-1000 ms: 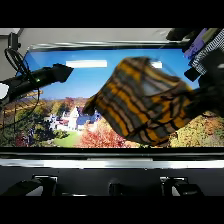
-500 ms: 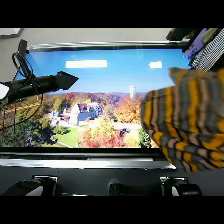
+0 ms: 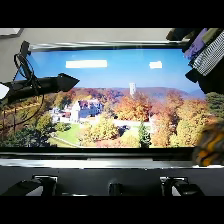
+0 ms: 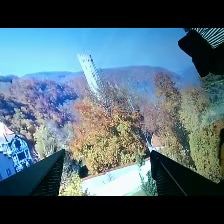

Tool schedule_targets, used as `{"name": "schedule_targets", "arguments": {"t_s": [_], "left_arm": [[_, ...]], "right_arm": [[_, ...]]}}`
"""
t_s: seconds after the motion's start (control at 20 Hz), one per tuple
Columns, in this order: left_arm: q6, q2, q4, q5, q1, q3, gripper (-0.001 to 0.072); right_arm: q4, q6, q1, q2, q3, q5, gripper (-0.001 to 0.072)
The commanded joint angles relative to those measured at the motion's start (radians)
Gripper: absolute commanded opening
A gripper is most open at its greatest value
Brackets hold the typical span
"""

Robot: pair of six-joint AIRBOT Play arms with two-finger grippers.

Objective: Fold the clothes and pants, and hang the long-sleeved shirts on hangers.

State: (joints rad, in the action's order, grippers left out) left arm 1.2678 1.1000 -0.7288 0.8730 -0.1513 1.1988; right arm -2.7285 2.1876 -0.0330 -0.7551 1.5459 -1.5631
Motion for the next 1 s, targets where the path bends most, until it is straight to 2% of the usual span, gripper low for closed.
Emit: {"name": "schedule_targets", "arguments": {"t_s": [0.0,0.2,0.3,0.6,0.7,0.95], "left_arm": [[-0.003,0.0,0.0,0.003,0.0,0.0,0.0603],[-0.003,0.0,0.0,0.01,0.0,0.0,0.0603],[-0.003,0.0,-0.001,0.011,0.0,0.0,0.0604],[-0.006,0.001,-0.001,0.014,0.0,0.0,0.0604],[-0.06,0.001,-0.001,0.023,0.0,0.0,0.0604],[-0.064,0.001,-0.001,0.029,0.0,0.0,0.0604]], "right_arm": [[-0.134,0.041,0.088,-0.204,0.197,0.115,0.0016],[0.004,0.023,0.36,-0.337,0.384,0.253,0.0016],[0.03,0.025,0.417,-0.349,0.431,0.327,0.0016],[0.02,0.112,0.56,-0.349,0.449,0.459,0.0016],[0.025,0.125,0.598,-0.348,0.449,0.518,0.0016],[-0.058,0.156,0.619,-0.368,0.449,0.533,0.0016]]}}
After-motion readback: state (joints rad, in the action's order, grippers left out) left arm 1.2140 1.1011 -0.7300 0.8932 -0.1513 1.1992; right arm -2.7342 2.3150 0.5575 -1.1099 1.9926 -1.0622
